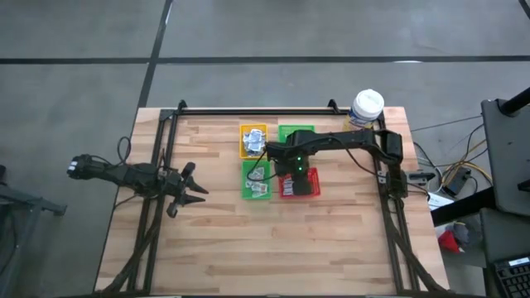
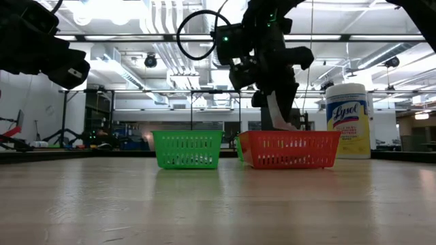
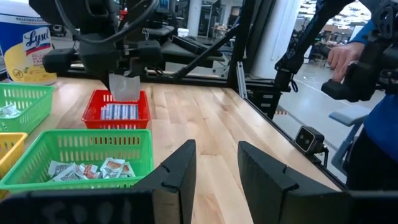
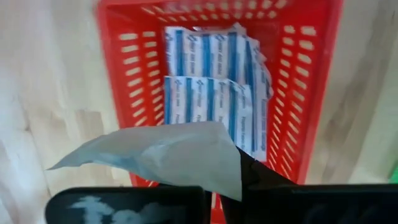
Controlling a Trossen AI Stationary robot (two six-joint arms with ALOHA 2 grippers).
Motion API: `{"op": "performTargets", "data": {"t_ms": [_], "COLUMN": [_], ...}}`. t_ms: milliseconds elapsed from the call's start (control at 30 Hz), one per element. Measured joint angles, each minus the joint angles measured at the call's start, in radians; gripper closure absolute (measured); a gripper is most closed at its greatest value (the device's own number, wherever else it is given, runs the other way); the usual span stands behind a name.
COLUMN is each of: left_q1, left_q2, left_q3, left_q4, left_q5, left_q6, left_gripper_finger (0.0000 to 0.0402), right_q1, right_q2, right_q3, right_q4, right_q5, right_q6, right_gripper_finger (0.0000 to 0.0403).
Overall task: Pick & Place First Aid Supplies
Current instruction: Put the blue bandage pack into the red bin
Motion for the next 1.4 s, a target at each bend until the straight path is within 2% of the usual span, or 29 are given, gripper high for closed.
{"op": "performTargets", "data": {"t_ms": [300, 1400], "left_q1": [0.000, 0.000], "left_q2": [0.000, 0.000], "left_q3": [0.000, 0.000], "left_q4": [0.000, 0.000], "left_q5": [0.000, 0.000], "left_q6": [0.001, 0.003], "left_gripper_finger": [0.0287, 0.0287], "right_q1": [0.000, -0.001], "right_q2": [0.006, 0.007], "right_q3": [0.000, -0.070], "right_q4": [-0.008, 0.017], "right_q5": [0.072, 0.079], "right_q6": [0.118, 0.176], "right_gripper_finger": [0.0394, 0.0394]}}
